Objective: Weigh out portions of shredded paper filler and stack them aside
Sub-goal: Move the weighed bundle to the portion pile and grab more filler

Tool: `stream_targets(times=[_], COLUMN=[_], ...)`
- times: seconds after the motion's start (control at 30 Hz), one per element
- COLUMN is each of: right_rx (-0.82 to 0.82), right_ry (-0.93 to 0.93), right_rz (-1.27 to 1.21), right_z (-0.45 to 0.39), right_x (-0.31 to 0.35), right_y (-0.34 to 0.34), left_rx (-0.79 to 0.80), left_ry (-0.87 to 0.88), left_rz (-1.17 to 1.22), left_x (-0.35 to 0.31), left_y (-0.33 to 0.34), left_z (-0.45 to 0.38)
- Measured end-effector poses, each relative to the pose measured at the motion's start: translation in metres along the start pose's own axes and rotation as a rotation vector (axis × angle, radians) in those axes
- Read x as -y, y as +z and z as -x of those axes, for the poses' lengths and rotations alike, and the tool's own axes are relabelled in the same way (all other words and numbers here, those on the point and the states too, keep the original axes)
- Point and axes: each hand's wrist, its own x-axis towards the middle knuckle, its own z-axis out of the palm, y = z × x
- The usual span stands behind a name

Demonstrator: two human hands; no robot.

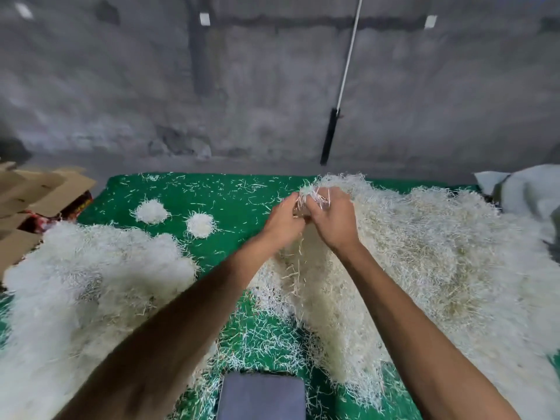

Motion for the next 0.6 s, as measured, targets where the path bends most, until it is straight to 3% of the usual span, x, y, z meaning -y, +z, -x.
stream_targets(times=[0.07,0.13,0.3,0.37,0.47,0.53,0.6], right_rx=[-0.072,-0.037,0.259,0.3,0.219,0.11,0.026], right_ry=[0.016,0.108,0.271,0.334,0.377,0.418,0.346], right_rz=[-0.204,-0.296,-0.058,-0.024,0.054,-0.115,-0.265], right_z=[-0.003,0.002,0.028,0.037,0.041,0.034,0.022], right_x=[0.011,0.01,-0.016,-0.023,-0.032,-0.028,-0.012], right_y=[-0.015,-0.023,-0.017,-0.007,0.001,-0.004,-0.015], left_rx=[-0.087,-0.148,-0.172,-0.121,0.024,0.12,0.249], left_ry=[0.077,0.096,0.045,0.135,0.292,0.231,0.06], left_rz=[0.05,0.132,0.268,0.187,-0.031,-0.216,-0.225], left_x=[-0.031,-0.06,-0.11,-0.116,-0.101,-0.081,-0.059], left_y=[-0.016,-0.033,-0.062,-0.066,-0.062,-0.057,-0.049], left_z=[-0.006,-0.012,-0.011,0.0,0.011,0.016,0.023])
